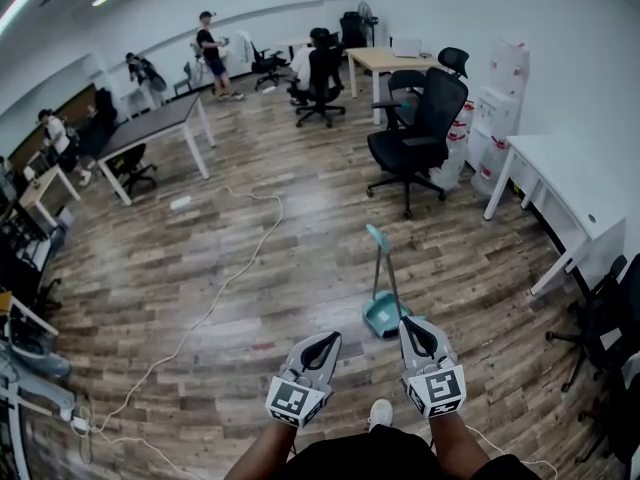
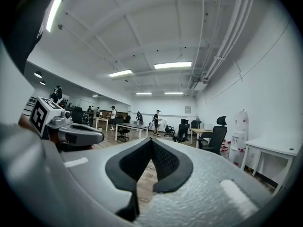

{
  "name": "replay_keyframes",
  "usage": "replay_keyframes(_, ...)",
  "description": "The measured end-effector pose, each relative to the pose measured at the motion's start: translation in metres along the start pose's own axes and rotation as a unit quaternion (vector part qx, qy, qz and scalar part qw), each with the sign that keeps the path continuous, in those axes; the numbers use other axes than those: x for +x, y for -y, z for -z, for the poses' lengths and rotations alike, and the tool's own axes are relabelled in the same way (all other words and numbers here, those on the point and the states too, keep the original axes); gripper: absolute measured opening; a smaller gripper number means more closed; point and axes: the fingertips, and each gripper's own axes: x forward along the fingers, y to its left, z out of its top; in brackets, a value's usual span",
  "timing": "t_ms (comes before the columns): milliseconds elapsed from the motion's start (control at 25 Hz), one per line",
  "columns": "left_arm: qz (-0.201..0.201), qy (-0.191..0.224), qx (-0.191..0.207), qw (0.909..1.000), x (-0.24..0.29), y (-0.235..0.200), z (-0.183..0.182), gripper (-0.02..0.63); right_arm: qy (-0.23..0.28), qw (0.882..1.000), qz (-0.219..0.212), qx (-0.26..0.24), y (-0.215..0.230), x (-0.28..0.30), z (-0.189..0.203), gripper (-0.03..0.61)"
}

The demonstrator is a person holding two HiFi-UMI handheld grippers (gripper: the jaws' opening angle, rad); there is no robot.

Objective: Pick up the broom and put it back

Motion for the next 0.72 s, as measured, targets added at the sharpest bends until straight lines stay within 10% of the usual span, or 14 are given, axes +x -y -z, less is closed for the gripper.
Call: replay_keyframes(720,-0.05,0.007,-0.034,0.9982,0.089,-0.015,0.002,0.018,-0.029,0.997,-0.071,0.0,0.083,0.052,0.024,0.003)
